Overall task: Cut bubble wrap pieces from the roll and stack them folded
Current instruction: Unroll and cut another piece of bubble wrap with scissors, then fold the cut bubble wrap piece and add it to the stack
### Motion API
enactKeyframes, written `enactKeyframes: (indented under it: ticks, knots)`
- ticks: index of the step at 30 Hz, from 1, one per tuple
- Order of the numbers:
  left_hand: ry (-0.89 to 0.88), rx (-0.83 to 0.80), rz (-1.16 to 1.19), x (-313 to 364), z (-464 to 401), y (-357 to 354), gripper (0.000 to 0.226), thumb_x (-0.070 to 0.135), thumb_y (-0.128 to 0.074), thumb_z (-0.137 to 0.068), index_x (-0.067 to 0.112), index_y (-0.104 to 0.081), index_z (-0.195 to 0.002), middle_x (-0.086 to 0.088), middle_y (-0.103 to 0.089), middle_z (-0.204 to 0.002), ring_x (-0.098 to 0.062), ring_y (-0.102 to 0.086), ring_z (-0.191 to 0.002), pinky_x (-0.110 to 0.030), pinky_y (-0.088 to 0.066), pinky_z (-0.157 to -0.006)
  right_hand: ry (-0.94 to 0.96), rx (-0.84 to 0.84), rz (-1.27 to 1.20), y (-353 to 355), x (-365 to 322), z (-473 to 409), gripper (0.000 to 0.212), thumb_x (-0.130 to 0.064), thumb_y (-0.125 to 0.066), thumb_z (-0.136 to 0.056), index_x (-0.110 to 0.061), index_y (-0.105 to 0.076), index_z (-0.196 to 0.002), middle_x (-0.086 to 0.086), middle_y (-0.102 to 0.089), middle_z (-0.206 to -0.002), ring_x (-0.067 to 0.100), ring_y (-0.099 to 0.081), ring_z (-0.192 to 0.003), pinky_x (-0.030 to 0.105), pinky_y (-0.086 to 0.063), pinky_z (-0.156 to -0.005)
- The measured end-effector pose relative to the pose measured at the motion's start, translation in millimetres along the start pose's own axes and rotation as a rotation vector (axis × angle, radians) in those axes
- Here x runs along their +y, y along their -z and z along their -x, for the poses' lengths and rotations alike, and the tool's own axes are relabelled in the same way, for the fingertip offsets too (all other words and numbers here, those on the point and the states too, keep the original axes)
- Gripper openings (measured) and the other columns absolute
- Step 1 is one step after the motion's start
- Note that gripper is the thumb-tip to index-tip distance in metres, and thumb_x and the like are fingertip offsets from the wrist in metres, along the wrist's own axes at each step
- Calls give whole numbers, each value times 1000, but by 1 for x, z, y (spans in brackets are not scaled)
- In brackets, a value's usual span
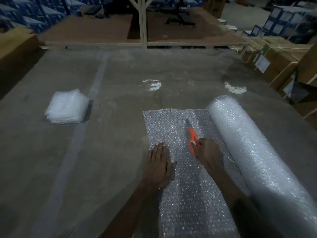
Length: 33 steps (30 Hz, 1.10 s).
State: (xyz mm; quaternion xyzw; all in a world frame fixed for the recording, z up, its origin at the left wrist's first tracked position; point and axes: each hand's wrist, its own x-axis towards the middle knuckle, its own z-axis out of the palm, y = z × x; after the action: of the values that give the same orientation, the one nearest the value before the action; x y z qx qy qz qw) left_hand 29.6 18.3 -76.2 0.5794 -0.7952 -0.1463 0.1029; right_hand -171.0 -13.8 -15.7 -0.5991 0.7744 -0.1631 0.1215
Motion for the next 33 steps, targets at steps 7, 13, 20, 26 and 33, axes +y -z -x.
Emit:
enactKeyframes:
  ticks: [7, 13, 20, 26, 33]
  knots:
    - [48, -32, -113, -3, 17, -3, 82, 57, 2, -94, 9, -14, -159, -10, -5, -167, -26, -3, -154, -48, 0, -124, 124, -8, 130, -11, 7, 9, 42, -37, -49, -104, -3, -68, -117, 21, -64, -107, 39, -65, -97, 41, -50, -80]
    - [57, -44, -144, -9, 25, 2, 72, 54, -9, -103, 10, -9, -160, -10, -2, -168, -25, -1, -154, -47, 1, -124, 253, 124, 86, -26, 18, 27, 25, -18, -70, -92, 4, -69, -104, 23, -65, -94, 40, -65, -79, 41, -54, -65]
    - [87, -72, -160, -39, 38, 11, 74, 59, -6, -102, 14, -2, -160, -6, 3, -168, -22, 4, -154, -49, 1, -124, 518, 78, -30, -49, -1, 50, 35, -24, -47, -90, 1, -68, -103, 19, -68, -102, 37, -66, -92, 43, -56, -80]
    - [64, -76, -203, -68, 39, 25, 81, 60, 4, -95, 13, -6, -160, -7, 0, -168, -23, 0, -154, -51, -2, -123, 635, -83, 52, -61, -55, 83, 54, -37, -42, -100, -2, -56, -139, 19, -58, -142, 35, -56, -129, 46, -47, -109]
    - [27, -89, -288, -125, 47, 48, 81, 52, 8, -92, 11, -8, -159, -10, -3, -168, -26, -4, -154, -53, -7, -121, 675, -171, 171, -105, -115, 101, 60, -37, -23, -106, -2, -40, -151, 19, -42, -157, 34, -39, -146, 49, -32, -120]
